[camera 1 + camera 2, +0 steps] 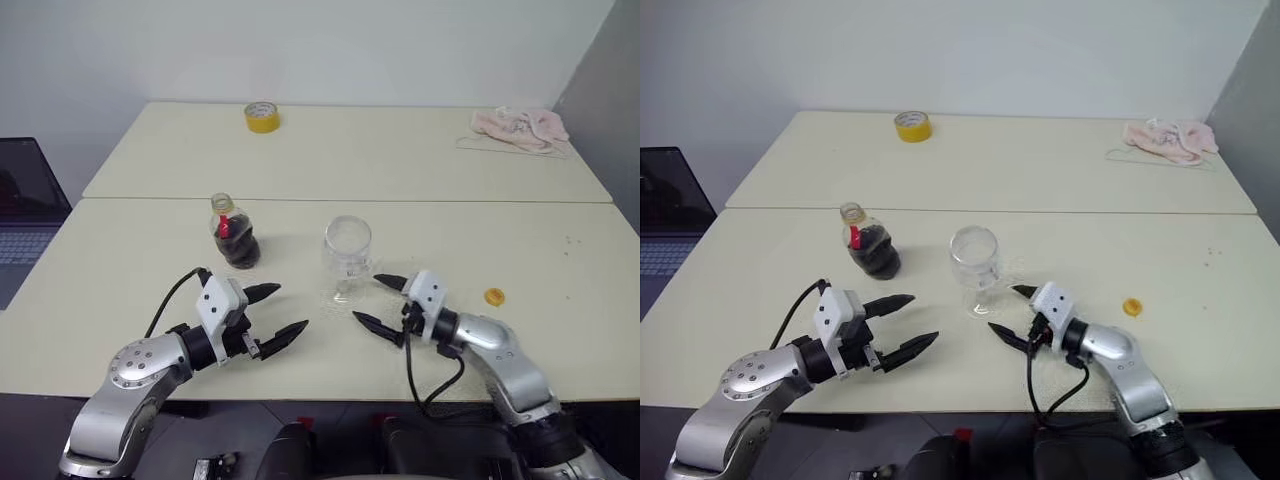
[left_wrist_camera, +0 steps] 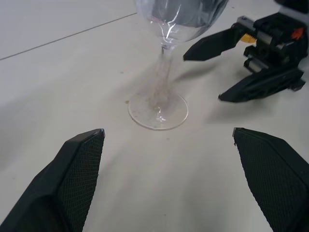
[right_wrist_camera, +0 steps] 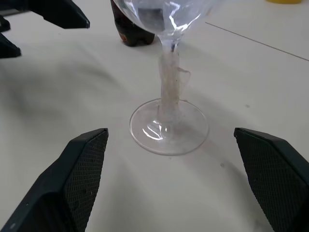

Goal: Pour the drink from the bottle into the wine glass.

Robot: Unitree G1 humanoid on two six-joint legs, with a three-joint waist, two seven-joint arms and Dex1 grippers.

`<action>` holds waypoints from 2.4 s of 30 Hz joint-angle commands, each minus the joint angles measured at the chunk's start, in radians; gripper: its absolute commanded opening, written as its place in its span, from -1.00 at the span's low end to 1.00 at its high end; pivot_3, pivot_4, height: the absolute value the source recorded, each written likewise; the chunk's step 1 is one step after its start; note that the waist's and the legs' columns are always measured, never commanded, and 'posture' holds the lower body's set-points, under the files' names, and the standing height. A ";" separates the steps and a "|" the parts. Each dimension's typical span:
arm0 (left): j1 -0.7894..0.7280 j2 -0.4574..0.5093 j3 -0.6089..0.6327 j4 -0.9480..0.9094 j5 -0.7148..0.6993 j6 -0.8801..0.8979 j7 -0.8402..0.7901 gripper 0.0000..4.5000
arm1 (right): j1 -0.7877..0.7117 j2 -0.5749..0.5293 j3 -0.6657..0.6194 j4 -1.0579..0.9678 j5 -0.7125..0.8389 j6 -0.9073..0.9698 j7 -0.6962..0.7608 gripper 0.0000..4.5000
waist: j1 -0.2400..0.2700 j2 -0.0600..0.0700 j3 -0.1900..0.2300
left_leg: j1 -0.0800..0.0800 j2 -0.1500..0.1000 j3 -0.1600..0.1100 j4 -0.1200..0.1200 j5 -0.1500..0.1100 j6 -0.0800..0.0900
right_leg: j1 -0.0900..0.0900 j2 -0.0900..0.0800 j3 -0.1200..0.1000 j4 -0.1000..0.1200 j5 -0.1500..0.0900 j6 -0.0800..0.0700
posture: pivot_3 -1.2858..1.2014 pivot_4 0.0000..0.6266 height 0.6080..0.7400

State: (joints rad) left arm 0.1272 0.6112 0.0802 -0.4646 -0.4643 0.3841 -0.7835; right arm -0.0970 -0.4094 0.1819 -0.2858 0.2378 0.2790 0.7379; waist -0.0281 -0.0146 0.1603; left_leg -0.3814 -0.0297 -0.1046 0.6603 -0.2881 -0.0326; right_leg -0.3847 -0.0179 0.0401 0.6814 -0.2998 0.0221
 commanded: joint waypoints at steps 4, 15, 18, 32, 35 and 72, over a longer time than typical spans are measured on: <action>0.014 -0.062 0.045 -0.051 0.065 -0.072 0.127 1.00 | 0.075 -0.131 -0.142 -0.342 0.232 0.222 0.032 0.98 | 0.002 0.000 0.000 | 0.000 0.000 0.000 0.000 0.000 0.000 | 0.001 0.000 0.000 -0.001 0.000 0.000 | 0.03 -0.52 1.00; 0.058 -0.210 0.118 -0.012 0.191 -0.158 0.375 1.00 | 0.123 -0.289 -0.225 -0.529 0.427 0.353 0.034 0.98 | 0.005 -0.001 0.000 | 0.001 0.000 -0.001 0.001 0.000 0.000 | 0.003 0.000 -0.002 -0.002 0.000 0.000 | 0.03 -0.52 1.00; 0.010 -0.216 0.140 0.049 0.207 -0.167 0.411 1.00 | 0.103 -0.283 -0.213 -0.522 0.431 0.352 0.025 0.98 | 0.006 -0.001 0.000 | 0.001 -0.001 -0.001 0.001 0.000 0.000 | 0.004 0.000 -0.002 -0.002 0.000 0.000 | 0.03 -0.52 1.00; -0.157 -0.224 0.143 0.253 0.243 -0.220 0.438 1.00 | 0.052 -0.271 -0.154 -0.494 0.406 0.325 0.022 0.98 | 0.008 -0.002 0.000 | 0.001 -0.001 -0.002 0.001 0.000 0.000 | 0.004 0.000 -0.003 -0.001 0.000 0.000 | 0.03 -0.52 1.00; -0.198 -0.215 0.145 0.301 0.248 -0.225 0.427 1.00 | 0.049 -0.270 -0.147 -0.494 0.398 0.318 0.019 0.98 | 0.008 -0.002 0.000 | 0.001 -0.001 -0.002 0.001 0.000 0.000 | 0.004 0.000 -0.003 -0.001 0.000 0.000 | 0.03 -0.52 1.00; -0.458 -0.193 0.093 0.700 0.289 -0.357 0.337 -0.66 | -0.065 -0.236 -0.116 -0.495 0.381 0.351 -0.056 1.00 | 0.010 -0.002 0.000 | 0.000 -0.001 -0.003 0.001 0.000 0.000 | 0.003 0.000 -0.003 -0.001 0.000 0.000 | 0.03 -0.52 1.00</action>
State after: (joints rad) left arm -0.3192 0.3977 0.1619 0.2676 -0.1805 0.0383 -0.4483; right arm -0.1623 -0.6470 0.0790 -0.7596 0.6111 0.6353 0.6889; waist -0.0178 -0.0167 0.1601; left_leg -0.3809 -0.0308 -0.1071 0.6617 -0.2879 -0.0330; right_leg -0.3818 -0.0183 0.0372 0.6803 -0.2998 0.0223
